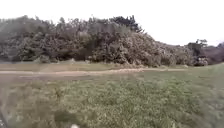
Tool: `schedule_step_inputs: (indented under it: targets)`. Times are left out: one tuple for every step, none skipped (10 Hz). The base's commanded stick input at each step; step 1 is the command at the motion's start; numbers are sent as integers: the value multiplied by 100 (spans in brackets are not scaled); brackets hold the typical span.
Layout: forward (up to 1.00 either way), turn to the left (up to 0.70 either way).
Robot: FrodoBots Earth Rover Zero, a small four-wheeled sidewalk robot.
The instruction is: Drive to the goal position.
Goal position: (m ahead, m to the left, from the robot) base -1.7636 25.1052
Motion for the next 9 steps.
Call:
schedule_step_inputs:
  targets:
    - [70,35]
    - [70,35]
    - [70,35]
    - [70,35]
    - [70,35]
    - [70,35]
    - [70,35]
    - [70,35]
    - [70,35]
